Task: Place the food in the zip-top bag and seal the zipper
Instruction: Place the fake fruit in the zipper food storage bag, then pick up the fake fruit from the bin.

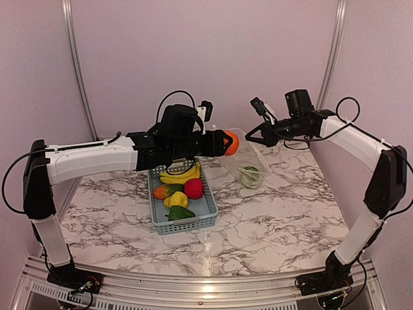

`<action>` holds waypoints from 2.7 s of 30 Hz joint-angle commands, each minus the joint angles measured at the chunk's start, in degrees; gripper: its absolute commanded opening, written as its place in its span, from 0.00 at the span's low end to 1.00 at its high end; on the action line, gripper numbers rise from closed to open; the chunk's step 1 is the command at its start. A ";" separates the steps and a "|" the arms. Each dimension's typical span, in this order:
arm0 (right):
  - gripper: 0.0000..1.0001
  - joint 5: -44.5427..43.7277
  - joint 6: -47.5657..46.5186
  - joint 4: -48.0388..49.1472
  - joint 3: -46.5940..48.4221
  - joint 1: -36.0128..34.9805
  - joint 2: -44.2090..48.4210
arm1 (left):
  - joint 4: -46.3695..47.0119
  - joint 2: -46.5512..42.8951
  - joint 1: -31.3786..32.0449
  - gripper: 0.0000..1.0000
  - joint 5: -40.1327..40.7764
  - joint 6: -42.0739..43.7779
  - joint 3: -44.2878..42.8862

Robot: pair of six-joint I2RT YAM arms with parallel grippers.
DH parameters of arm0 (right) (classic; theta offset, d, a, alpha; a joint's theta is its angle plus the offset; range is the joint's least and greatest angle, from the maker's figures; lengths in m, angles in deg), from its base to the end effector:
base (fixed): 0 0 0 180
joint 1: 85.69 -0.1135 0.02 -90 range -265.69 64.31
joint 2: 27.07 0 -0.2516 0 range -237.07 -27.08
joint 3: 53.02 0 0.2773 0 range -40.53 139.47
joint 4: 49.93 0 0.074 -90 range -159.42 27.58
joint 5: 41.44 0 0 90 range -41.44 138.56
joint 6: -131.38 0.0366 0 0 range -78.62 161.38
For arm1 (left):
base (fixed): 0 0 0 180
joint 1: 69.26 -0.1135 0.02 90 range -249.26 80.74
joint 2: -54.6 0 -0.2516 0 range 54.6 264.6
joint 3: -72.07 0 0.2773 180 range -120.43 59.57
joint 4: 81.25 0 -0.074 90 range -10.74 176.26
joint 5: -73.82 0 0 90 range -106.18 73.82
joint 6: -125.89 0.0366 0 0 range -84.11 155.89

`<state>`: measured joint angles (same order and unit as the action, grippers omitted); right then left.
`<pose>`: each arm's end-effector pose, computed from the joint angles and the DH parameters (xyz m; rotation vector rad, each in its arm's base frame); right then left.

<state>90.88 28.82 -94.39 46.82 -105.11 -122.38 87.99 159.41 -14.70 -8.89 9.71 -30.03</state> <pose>0.3664 0.1553 0.3211 -0.9719 1.9720 0.8963 0.2755 -0.3791 0.3179 0.3717 1.8579 -0.8749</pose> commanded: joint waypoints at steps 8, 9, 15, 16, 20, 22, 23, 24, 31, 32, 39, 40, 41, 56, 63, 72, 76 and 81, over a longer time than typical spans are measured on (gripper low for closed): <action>0.00 2.32 4.37 -0.80 2.10 -0.38 -1.37 | 10.86 10.69 0.54 0.43 -0.46 -7.90 -6.62; 0.00 2.28 4.91 -0.27 1.98 -0.36 -1.13 | 11.10 11.16 0.54 0.42 -0.17 -8.44 -6.63; 0.00 1.19 7.34 1.91 2.07 -0.36 0.61 | 14.31 11.49 0.70 0.41 1.05 -10.28 -3.36; 0.00 0.92 7.76 2.23 2.12 -0.36 0.77 | 15.13 11.26 0.71 0.41 1.16 -10.60 -2.55; 0.00 -0.05 9.26 4.06 1.68 -0.28 1.15 | 20.04 10.30 0.72 0.41 1.14 -12.21 1.58; 0.00 -0.26 10.01 4.84 1.22 -0.27 1.26 | 20.82 10.30 0.80 0.41 1.27 -12.81 2.36; 0.00 -0.06 10.16 4.97 1.24 -0.27 1.26 | 20.78 10.44 0.80 0.41 1.62 -12.99 2.49; 0.00 0.21 10.26 4.98 1.17 -0.33 1.26 | 20.58 10.63 0.81 0.41 2.12 -13.35 2.31; 0.00 4.65 10.50 3.93 0.66 -0.44 0.74 | 17.93 15.40 0.81 0.56 4.68 -14.63 -4.19; 0.00 4.69 10.49 3.86 0.63 -0.44 0.68 | 16.98 16.30 0.81 0.60 5.27 -14.76 -5.79; 0.00 3.76 10.40 2.99 1.95 -0.40 0.99 | 11.92 20.95 0.81 0.80 9.88 -15.68 -14.09; 0.00 3.69 10.44 2.88 2.17 -0.36 0.96 | 11.93 20.89 0.83 0.83 9.85 -15.65 -14.18; 0.00 3.54 10.52 2.74 2.35 -0.36 0.92 | 12.01 20.58 0.84 0.86 9.88 -15.54 -14.08; 0.00 -2.70 7.41 0.66 5.80 3.89 -1.45 | 11.04 0.88 2.45 0.91 0.21 -1.29 -1.51; 0.00 -8.00 3.38 -1.74 6.43 4.39 -1.47 | 1.13 -14.19 2.48 0.91 10.49 8.01 14.79; 0.00 -9.33 0.49 -2.60 3.81 4.39 -1.25 | -11.62 -28.17 2.53 0.88 22.27 5.90 31.36; 0.00 -9.20 -1.68 -1.86 1.07 4.02 0.40 | -19.62 -33.22 2.31 0.88 26.23 3.69 34.15; 0.00 -7.76 -3.12 1.76 -4.02 3.22 2.75 | -26.83 -32.90 1.98 0.92 26.18 1.63 32.93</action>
<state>82.49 28.04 -94.98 45.60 -100.94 -122.51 70.03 126.25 -12.27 14.76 13.60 4.04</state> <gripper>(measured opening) 0.004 0.906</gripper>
